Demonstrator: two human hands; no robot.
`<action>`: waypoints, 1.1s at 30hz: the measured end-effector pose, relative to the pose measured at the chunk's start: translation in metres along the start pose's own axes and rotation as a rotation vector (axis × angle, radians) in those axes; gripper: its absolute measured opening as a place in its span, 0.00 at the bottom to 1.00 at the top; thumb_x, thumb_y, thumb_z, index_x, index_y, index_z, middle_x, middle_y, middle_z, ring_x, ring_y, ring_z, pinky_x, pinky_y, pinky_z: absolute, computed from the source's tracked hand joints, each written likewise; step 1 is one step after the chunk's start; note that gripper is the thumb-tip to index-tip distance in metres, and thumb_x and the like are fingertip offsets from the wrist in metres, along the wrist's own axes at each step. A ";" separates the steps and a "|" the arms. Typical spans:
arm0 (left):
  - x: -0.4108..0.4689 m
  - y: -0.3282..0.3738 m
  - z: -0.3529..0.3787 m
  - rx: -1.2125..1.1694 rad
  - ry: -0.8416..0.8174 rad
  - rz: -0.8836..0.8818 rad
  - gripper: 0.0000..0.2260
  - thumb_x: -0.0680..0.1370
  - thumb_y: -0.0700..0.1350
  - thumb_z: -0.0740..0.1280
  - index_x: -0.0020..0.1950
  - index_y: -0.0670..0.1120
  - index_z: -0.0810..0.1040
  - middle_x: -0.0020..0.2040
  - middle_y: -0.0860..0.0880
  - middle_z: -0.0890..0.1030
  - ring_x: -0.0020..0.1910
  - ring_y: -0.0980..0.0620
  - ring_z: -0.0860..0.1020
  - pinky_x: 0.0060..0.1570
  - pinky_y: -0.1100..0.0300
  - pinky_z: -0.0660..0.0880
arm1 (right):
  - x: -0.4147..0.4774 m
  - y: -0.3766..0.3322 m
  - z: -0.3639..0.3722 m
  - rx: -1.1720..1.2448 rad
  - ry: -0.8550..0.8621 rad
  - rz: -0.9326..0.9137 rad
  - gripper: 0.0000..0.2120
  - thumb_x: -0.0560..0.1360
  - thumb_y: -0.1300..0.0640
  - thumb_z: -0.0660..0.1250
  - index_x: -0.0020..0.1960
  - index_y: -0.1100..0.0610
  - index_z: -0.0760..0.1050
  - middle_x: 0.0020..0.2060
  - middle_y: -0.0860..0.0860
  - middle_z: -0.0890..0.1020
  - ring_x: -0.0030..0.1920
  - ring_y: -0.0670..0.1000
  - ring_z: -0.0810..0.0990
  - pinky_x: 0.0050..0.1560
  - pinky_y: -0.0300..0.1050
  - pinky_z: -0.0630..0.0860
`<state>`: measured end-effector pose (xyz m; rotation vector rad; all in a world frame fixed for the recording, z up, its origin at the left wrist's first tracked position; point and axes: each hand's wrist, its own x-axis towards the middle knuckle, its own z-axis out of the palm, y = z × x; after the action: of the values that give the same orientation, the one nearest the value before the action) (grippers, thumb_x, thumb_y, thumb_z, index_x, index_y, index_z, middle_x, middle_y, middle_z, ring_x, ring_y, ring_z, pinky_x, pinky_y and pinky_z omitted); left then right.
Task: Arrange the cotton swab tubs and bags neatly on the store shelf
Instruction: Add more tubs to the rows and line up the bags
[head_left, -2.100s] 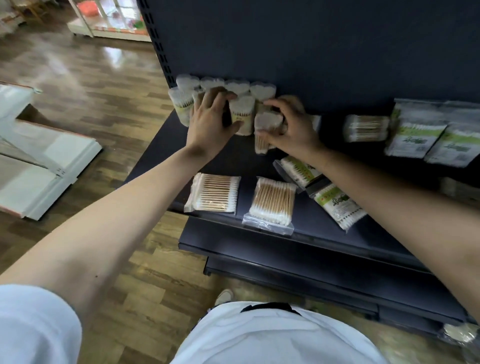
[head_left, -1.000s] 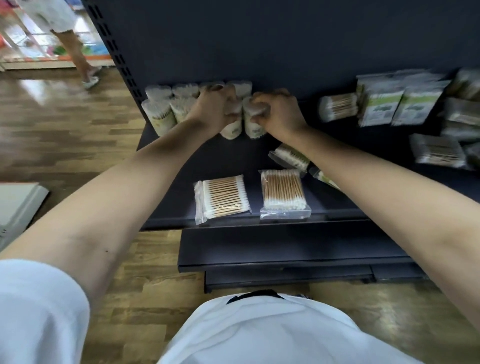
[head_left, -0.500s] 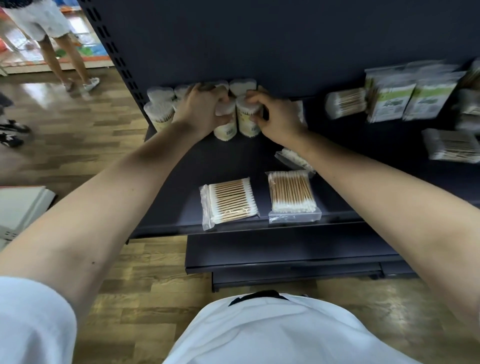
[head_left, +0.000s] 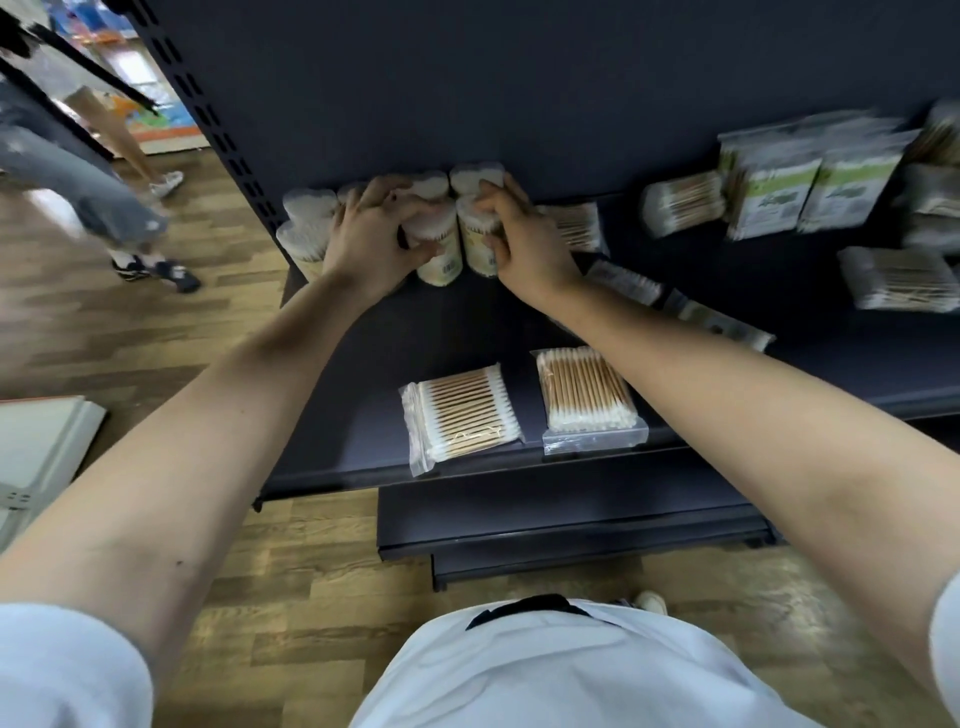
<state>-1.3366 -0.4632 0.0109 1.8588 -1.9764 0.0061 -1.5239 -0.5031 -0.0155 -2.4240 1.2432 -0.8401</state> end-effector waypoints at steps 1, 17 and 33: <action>0.000 -0.001 0.000 0.002 0.002 0.009 0.20 0.73 0.53 0.70 0.65 0.54 0.75 0.70 0.51 0.68 0.70 0.46 0.63 0.70 0.50 0.57 | 0.000 -0.001 0.000 -0.001 0.002 0.002 0.22 0.77 0.63 0.59 0.70 0.62 0.62 0.72 0.57 0.63 0.73 0.55 0.61 0.68 0.57 0.63; -0.011 -0.016 -0.025 -0.095 0.047 0.061 0.35 0.69 0.51 0.74 0.72 0.48 0.64 0.69 0.47 0.69 0.71 0.46 0.63 0.74 0.47 0.48 | -0.007 -0.001 -0.004 -0.137 -0.030 -0.066 0.23 0.76 0.58 0.63 0.70 0.57 0.63 0.75 0.53 0.58 0.76 0.54 0.52 0.72 0.64 0.52; -0.038 -0.051 -0.017 -0.024 0.091 -0.159 0.23 0.71 0.53 0.72 0.64 0.49 0.74 0.66 0.47 0.73 0.68 0.40 0.65 0.68 0.48 0.64 | 0.018 -0.046 0.026 -0.254 0.070 -0.195 0.19 0.74 0.55 0.64 0.65 0.54 0.72 0.63 0.51 0.74 0.65 0.57 0.70 0.63 0.53 0.63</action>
<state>-1.2820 -0.4278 0.0001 1.9598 -1.7566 0.0198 -1.4705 -0.4910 -0.0068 -2.7764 1.2184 -0.8727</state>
